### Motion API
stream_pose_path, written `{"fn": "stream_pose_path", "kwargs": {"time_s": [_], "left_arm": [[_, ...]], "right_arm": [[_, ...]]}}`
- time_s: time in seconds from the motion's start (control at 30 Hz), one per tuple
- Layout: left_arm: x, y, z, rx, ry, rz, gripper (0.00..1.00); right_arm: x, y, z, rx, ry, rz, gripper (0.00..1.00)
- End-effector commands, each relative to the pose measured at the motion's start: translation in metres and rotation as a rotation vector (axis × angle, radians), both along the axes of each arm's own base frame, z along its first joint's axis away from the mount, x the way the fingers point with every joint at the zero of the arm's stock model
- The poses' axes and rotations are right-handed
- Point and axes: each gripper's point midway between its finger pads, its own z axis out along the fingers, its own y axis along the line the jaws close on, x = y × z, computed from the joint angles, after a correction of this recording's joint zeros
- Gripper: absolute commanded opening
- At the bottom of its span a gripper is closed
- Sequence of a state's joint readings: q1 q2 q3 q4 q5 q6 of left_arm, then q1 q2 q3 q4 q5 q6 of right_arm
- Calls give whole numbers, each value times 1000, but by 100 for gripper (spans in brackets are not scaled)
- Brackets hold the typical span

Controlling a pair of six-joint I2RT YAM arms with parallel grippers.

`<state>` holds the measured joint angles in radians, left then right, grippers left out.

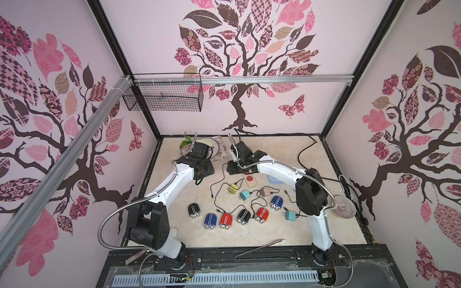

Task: Unplug the electric shaver
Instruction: Place the electric shaver at the center of the board, then remove the plug from the socket.

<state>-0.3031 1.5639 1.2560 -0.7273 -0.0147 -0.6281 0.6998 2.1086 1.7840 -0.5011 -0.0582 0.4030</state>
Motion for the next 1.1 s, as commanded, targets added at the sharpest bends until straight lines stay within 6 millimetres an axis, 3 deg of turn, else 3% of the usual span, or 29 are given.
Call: {"fn": "stream_pose_path", "kwargs": {"time_s": [0.0,0.17,0.4,0.67,1.07], "left_arm": [[20,-35,18,-151,-60,-59,47],[28,-80,7,-317,-48,-107,43],[37,-131,-16,-510,-38,-119,39],[48,-153,-44,-662,-10,-74,43],[65,-164,-88,-680,34,-37,43]], "right_arm": [[28,-25,51,-56,-174,-58,47],[56,-45,56,-150,-272,-113,50],[80,-53,53,-169,-287,-117,51],[79,-54,39,-213,-283,-80,51],[76,-51,3,-247,-231,-25,51]]}}
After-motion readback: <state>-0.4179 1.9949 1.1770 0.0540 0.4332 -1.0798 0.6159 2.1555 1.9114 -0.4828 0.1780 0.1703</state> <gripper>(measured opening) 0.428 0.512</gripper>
